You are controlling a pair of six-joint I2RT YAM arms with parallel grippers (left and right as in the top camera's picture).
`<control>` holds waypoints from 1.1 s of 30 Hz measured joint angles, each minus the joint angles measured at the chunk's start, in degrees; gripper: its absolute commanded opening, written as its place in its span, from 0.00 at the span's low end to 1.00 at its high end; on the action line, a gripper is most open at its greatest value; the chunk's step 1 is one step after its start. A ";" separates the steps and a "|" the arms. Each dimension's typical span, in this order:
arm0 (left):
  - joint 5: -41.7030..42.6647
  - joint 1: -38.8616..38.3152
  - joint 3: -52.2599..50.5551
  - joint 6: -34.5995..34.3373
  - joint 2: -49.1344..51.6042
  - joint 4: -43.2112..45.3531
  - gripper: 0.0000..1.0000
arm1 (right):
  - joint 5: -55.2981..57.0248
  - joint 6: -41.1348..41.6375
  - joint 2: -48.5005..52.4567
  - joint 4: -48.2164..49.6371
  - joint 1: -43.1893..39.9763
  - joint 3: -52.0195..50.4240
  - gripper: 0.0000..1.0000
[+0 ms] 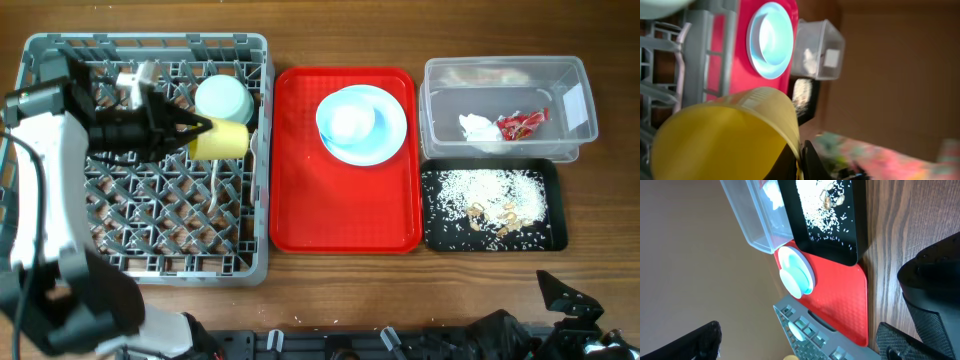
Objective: Sort waste into correct bins and load items into the dishwasher rack
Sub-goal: 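Place the yellow cup into the dish rack and release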
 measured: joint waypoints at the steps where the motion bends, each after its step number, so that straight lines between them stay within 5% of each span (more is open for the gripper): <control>1: 3.78 2.40 -0.90 2.08 4.00 0.07 0.04 | 0.02 0.02 0.02 0.00 0.00 0.00 1.00; 8: 11.37 8.68 -1.51 7.61 18.64 0.90 0.04 | 0.02 0.00 0.02 0.00 0.00 0.00 1.00; 19: 10.56 12.85 -4.76 7.80 19.87 2.34 0.07 | 0.00 0.02 0.00 0.02 0.00 0.00 1.00; 21: 10.43 13.77 -4.98 7.80 19.87 1.36 0.18 | 0.00 0.00 0.02 0.02 0.00 0.00 1.00; 22: 9.73 14.56 -5.18 7.80 19.87 0.92 0.45 | 0.00 0.02 0.02 0.02 0.00 0.00 1.00; 23: 8.68 15.52 -5.40 7.87 19.87 0.83 1.00 | 0.00 0.02 0.02 0.00 0.00 0.00 1.00; 33: 2.10 21.07 -6.03 8.63 16.61 -5.70 0.99 | 0.00 0.00 0.02 0.02 0.00 0.00 1.00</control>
